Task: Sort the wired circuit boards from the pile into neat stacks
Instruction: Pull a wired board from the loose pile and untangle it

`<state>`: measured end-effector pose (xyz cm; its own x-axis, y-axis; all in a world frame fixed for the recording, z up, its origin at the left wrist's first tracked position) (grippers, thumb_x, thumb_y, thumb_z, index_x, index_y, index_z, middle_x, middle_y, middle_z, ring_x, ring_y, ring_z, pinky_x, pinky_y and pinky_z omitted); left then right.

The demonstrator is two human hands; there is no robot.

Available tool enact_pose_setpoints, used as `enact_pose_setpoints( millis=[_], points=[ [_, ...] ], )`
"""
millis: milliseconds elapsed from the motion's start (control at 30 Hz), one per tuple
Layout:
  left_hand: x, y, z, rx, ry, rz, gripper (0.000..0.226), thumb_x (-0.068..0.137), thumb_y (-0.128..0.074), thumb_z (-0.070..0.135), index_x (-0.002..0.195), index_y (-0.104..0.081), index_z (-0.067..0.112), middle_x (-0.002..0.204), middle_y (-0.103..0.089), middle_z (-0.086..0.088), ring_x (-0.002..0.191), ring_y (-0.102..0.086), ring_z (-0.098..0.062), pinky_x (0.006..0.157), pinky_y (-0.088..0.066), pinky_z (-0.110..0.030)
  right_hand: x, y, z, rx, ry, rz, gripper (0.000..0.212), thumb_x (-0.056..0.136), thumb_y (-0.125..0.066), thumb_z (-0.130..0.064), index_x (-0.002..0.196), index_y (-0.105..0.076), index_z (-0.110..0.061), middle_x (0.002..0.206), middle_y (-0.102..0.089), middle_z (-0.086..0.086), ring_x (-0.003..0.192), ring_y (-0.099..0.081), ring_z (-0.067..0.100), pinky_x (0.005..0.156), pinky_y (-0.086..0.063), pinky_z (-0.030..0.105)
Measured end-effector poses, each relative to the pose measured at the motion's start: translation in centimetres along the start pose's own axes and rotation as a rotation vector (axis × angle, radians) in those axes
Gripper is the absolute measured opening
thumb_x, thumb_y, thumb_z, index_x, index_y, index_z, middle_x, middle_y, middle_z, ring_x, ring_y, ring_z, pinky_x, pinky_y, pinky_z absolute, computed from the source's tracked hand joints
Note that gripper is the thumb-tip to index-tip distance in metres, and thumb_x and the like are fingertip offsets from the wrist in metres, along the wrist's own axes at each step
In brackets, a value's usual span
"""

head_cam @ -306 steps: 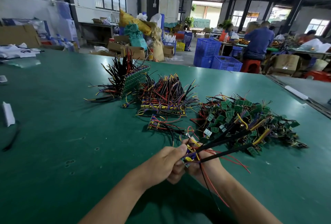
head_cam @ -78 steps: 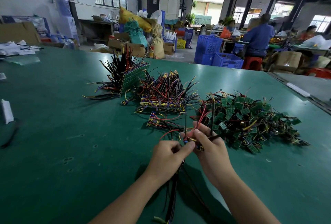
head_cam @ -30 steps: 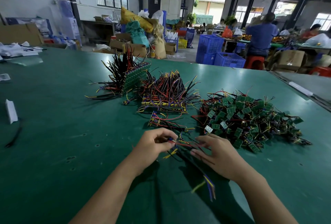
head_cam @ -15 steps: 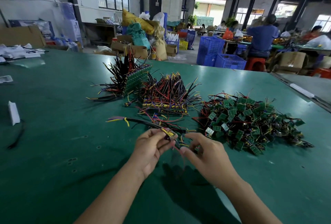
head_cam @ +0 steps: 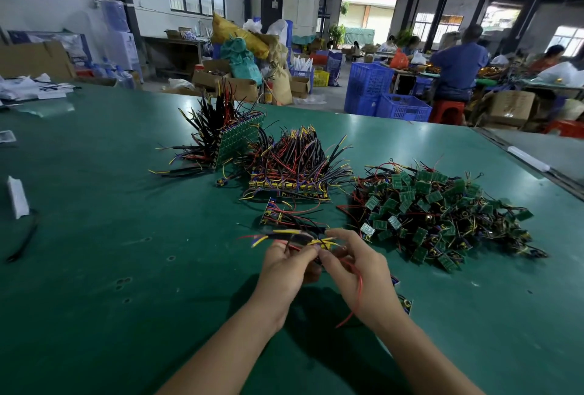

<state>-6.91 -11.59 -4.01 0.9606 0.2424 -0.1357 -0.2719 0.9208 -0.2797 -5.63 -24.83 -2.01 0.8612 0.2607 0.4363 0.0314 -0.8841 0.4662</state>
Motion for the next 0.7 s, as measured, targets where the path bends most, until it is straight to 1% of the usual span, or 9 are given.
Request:
enact_pose_setpoints(
  millis=[33,133,233,300,367,433,500,567,700],
  points=[
    [0.0,0.1,0.0,0.029,-0.023,0.004,0.003,0.086,-0.067,0.011,0.088,-0.065,0.011,0.078,-0.07,-0.007,0.065,-0.064,-0.014,0.056,-0.05,-0.024,0.0,-0.1,0.0,0.008,0.0,0.0,0.015,0.093,-0.065,-0.02,0.108,-0.064,-0.022,0.07,-0.068,-0.022,0.056,-0.061,-0.003,0.054,-0.04,0.008],
    [-0.1,0.1,0.4,0.132,-0.126,-0.03,0.01,0.085,-0.07,0.018,0.076,-0.072,0.017,0.075,-0.074,-0.001,0.067,-0.068,-0.01,0.056,-0.051,-0.019,0.2,0.0,0.3,0.015,-0.045,0.059,0.005,0.093,-0.063,-0.031,0.092,-0.067,-0.029,0.066,-0.067,-0.012,0.049,-0.055,0.003,0.047,-0.042,0.023],
    [-0.4,-0.4,0.5,0.218,-0.211,-0.112,0.016,0.088,-0.069,0.022,0.073,-0.069,0.016,0.068,-0.068,0.003,0.067,-0.063,-0.009,0.064,-0.054,-0.034,0.3,0.4,0.7,-0.036,-0.056,0.153,0.015,0.094,-0.06,-0.03,0.081,-0.067,-0.029,0.061,-0.065,-0.015,0.048,-0.056,0.006,0.047,-0.042,0.021],
    [-0.4,-0.5,0.4,0.228,-0.251,-0.099,0.015,0.087,-0.068,0.021,0.074,-0.07,0.016,0.067,-0.067,0.003,0.068,-0.062,-0.008,0.069,-0.054,-0.038,0.3,0.5,0.8,-0.033,-0.074,0.171,0.018,0.095,-0.059,-0.025,0.079,-0.066,-0.026,0.058,-0.065,-0.007,0.046,-0.057,0.012,0.048,-0.048,0.035],
    [-0.5,-0.4,0.4,0.203,-0.282,-0.056,0.015,0.089,-0.066,0.019,0.075,-0.072,0.019,0.068,-0.069,-0.001,0.067,-0.062,-0.009,0.066,-0.05,-0.03,0.3,0.2,1.0,0.066,-0.125,0.167,0.018,0.097,-0.056,-0.023,0.081,-0.066,-0.025,0.058,-0.065,0.004,0.053,-0.062,0.027,0.054,-0.052,0.047],
    [-0.5,-0.4,0.4,0.188,-0.296,-0.006,0.015,0.089,-0.064,0.022,0.078,-0.074,0.019,0.073,-0.07,-0.014,0.068,-0.06,-0.014,0.065,-0.047,-0.029,0.4,-0.3,1.1,0.181,-0.195,0.166,0.019,0.099,-0.053,-0.019,0.086,-0.067,-0.022,0.063,-0.065,0.009,0.063,-0.061,0.042,0.062,-0.053,0.056],
    [-0.4,-0.2,0.3,0.2,-0.307,0.05,0.017,0.091,-0.062,0.021,0.078,-0.074,0.019,0.076,-0.069,-0.017,0.066,-0.059,-0.016,0.061,-0.046,-0.027,0.5,-0.5,1.1,0.236,-0.256,0.159,0.02,0.099,-0.052,-0.017,0.087,-0.068,-0.02,0.064,-0.064,0.016,0.062,-0.061,0.041,0.061,-0.055,0.048],
    [-0.2,0.0,0.4,0.253,-0.346,0.076,0.019,0.091,-0.063,0.018,0.075,-0.073,0.018,0.071,-0.069,-0.013,0.063,-0.059,-0.015,0.058,-0.046,-0.028,0.4,-0.6,1.1,0.29,-0.284,0.113,0.019,0.098,-0.054,-0.016,0.084,-0.068,-0.017,0.055,-0.06,0.013,0.047,-0.056,0.028,0.05,-0.049,0.032],
    [-0.1,0.2,0.5,0.3,-0.388,0.091,0.019,0.088,-0.066,0.013,0.07,-0.069,0.016,0.068,-0.07,-0.005,0.067,-0.064,-0.019,0.067,-0.051,-0.036,0.3,-0.7,1.3,0.195,-0.295,-0.009,0.03,0.093,-0.061,-0.034,0.072,-0.061,-0.013,0.051,-0.058,0.005,0.041,-0.049,0.02,0.044,-0.037,0.028]
  ],
)
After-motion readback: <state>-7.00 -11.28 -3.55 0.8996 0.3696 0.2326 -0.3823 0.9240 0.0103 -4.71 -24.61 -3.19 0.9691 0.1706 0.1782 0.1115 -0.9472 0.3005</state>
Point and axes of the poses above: each hand's wrist, its own x-axis towards the middle knuckle, its own y-axis out of the back of the hand, z = x × y, the point moved 4 cm from there along x, towards the middle knuckle
